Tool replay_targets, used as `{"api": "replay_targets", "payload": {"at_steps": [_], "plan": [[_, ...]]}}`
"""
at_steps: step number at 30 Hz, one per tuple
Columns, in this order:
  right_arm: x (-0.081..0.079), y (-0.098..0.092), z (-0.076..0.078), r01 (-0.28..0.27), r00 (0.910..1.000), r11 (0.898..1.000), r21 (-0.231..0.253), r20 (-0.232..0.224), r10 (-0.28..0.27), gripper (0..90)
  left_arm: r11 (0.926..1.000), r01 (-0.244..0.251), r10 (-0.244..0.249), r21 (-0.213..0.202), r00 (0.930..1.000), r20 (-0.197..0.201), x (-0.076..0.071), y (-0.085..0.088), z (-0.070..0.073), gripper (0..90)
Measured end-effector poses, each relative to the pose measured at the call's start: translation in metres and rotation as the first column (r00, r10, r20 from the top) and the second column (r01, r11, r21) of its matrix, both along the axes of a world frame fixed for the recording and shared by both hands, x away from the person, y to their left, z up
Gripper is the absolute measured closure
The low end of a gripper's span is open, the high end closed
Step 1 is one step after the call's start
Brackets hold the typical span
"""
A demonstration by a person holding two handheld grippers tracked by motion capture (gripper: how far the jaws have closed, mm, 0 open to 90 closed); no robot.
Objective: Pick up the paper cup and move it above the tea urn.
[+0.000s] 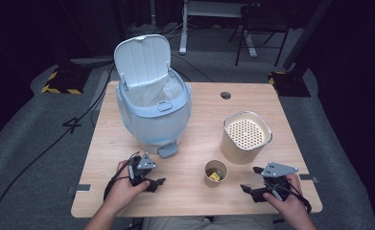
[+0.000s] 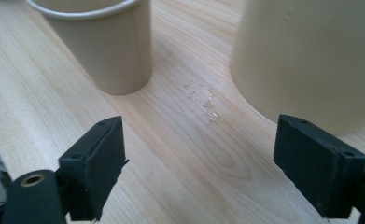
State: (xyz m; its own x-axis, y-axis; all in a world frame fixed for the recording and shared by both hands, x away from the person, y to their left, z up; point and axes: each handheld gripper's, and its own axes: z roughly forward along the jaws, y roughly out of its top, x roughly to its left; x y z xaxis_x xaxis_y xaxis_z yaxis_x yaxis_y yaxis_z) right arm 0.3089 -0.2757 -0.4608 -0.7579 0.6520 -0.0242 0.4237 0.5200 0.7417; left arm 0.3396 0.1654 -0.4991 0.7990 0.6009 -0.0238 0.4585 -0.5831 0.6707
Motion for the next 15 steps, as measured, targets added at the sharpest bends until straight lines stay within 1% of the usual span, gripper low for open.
{"api": "replay_targets", "payload": {"at_steps": [3, 4, 6, 8, 11, 15], "plan": [[-0.003, 0.006, 0.003, -0.018, 0.9998, 1.0, 0.014, 0.007, 0.017, 15.8, 1.0, -0.002, 0.002, -0.001, 1.0, 0.005, 0.0, 0.0, -0.001, 24.8], [-0.004, 0.009, 0.005, -0.024, 0.9997, 1.0, 0.019, 0.007, 0.024, 15.9, 1.0, -0.002, 0.002, -0.008, 0.9999, 0.011, 0.0, 0.001, -0.002, 24.3], [-0.005, 0.015, 0.006, -0.041, 0.999, 0.999, 0.019, 0.02, 0.041, 15.8, 0.9996, 0.014, -0.013, -0.024, 0.9996, 0.024, 0.001, 0.003, -0.004, 21.7], [-0.006, 0.023, 0.006, -0.055, 0.9984, 0.998, 0.029, 0.014, 0.054, 15.8, 0.9995, 0.018, -0.018, -0.025, 0.9996, 0.023, 0.001, 0.003, -0.004, 21.2], [-0.005, 0.035, 0.004, -0.07, 0.9975, 0.997, 0.033, 0.017, 0.069, 15.9, 0.9995, 0.021, -0.021, -0.025, 0.9995, 0.024, 0.002, 0.003, -0.004, 21.0], [0.0, 0.05, 0.0, -0.083, 0.9965, 0.996, 0.034, 0.009, 0.083, 15.8, 0.9995, 0.022, -0.022, -0.024, 0.9995, 0.024, 0.002, 0.003, -0.004, 20.5]]}}
